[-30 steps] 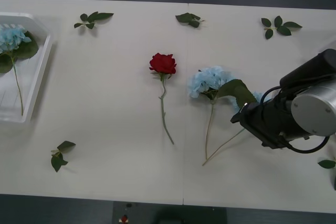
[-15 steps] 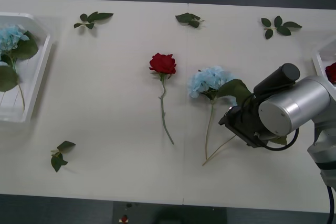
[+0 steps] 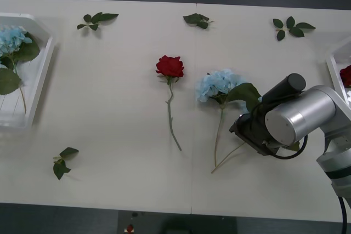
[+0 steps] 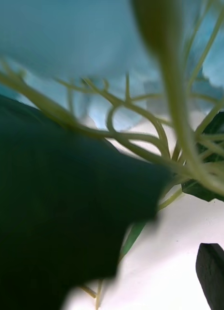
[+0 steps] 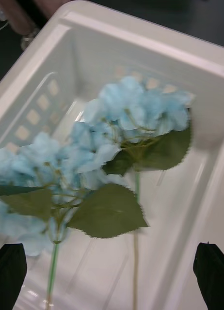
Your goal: Put the red flowers into the right box and the blue flowers into the left box
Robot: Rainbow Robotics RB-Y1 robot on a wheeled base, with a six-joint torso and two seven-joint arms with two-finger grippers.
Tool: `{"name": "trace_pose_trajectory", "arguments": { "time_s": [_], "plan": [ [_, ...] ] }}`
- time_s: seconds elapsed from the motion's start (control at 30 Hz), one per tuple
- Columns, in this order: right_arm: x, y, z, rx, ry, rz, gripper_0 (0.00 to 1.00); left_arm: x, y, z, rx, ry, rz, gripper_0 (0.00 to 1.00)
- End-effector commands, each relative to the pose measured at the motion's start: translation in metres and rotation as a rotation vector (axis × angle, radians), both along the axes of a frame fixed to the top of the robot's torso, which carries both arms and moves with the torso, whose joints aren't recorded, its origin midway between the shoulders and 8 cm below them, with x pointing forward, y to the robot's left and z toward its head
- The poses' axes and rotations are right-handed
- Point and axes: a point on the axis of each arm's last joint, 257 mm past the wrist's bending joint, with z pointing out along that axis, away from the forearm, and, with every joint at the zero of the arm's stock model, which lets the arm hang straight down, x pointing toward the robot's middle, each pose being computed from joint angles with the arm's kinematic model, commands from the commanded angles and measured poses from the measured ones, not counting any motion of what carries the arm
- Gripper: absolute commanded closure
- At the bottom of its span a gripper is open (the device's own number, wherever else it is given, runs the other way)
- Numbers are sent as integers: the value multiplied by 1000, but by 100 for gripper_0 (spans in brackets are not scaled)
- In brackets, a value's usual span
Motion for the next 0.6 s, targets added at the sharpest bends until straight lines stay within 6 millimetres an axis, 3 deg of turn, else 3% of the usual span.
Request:
{"name": "trace_pose_trajectory", "arguments": {
  "time_s": [0.03, 0.1, 0.13, 0.2, 0.3, 0.47, 0.6],
  "plan": [
    [7, 6, 2, -1, -25, 8, 4, 7, -43, 51, 1, -51, -91, 0],
    [7, 6, 2, -5, -23, 11, 22, 6, -72, 54, -27, -41, -140, 0],
    [7, 5, 2, -6, -24, 13, 40, 6, -89, 56, -39, -37, -171, 0],
    [6, 6, 1, -5, -23, 14, 65, 8, -120, 60, -70, -45, -207, 0],
    [6, 4, 1, -9, -21, 14, 83, 14, -164, 57, -85, -51, -258, 0],
    [6, 4, 1, -10, -20, 16, 100, 32, -237, 41, -71, -68, -318, 0],
    [6, 3, 0, -15, -20, 19, 100, 45, -286, 19, -31, -71, -315, 0]
  ]
}}
